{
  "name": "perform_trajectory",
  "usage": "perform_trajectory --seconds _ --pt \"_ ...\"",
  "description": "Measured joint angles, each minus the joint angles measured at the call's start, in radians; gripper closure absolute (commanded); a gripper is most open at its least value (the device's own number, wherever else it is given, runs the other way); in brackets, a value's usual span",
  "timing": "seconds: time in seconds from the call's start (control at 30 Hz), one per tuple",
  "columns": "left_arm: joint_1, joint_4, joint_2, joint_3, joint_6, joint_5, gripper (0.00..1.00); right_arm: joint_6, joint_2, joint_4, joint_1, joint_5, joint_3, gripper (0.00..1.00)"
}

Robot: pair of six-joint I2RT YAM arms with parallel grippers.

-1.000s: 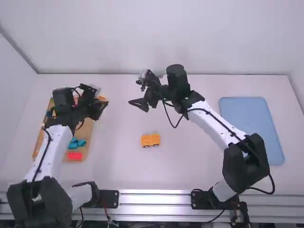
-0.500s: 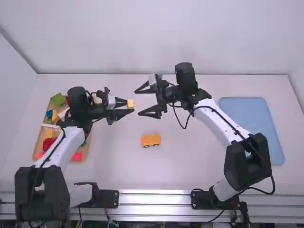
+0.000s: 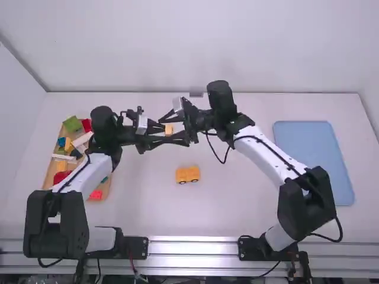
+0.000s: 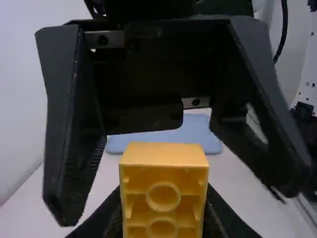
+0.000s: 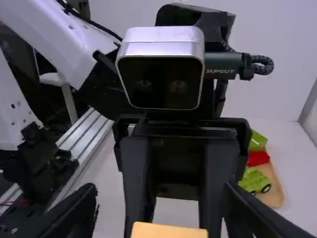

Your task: Assemble lego blocks to make yellow taxi

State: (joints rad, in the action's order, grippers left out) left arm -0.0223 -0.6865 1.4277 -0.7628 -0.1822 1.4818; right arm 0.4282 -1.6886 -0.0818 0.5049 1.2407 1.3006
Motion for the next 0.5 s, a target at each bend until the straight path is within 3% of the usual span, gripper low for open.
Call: perform_trajectory --seconds 0.23,0.5 --pt "0.0 -0.134 0.0 0.0 0.085 0.0 0.86 -0.008 0.0 -0.039 -0.029 -0.014 0.0 0.41" --pt "0.0 -0.229 0.001 0.001 0.198 -0.021 0.82 -0.01 0.0 -0.068 -0.027 0.013 0.007 0.63"
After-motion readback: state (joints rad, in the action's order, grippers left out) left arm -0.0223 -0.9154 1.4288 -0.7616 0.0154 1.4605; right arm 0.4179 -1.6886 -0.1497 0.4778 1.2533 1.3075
